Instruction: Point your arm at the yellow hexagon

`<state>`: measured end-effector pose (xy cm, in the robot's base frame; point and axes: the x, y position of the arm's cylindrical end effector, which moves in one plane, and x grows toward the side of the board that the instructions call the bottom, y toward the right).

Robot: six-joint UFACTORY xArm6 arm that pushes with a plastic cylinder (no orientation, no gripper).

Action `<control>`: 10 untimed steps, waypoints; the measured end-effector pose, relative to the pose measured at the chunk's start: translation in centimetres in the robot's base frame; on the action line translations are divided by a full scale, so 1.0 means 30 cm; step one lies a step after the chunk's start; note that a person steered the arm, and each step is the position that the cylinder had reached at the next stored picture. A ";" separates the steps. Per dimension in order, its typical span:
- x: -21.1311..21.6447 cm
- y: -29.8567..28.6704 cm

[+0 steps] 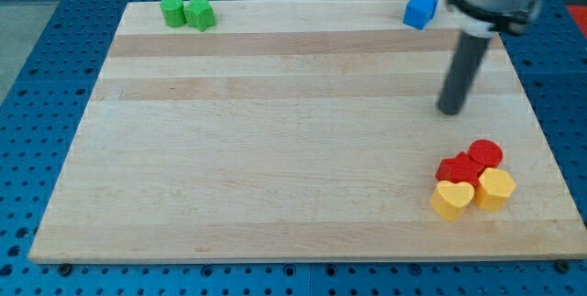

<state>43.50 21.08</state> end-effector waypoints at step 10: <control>0.493 0.190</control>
<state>58.29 26.78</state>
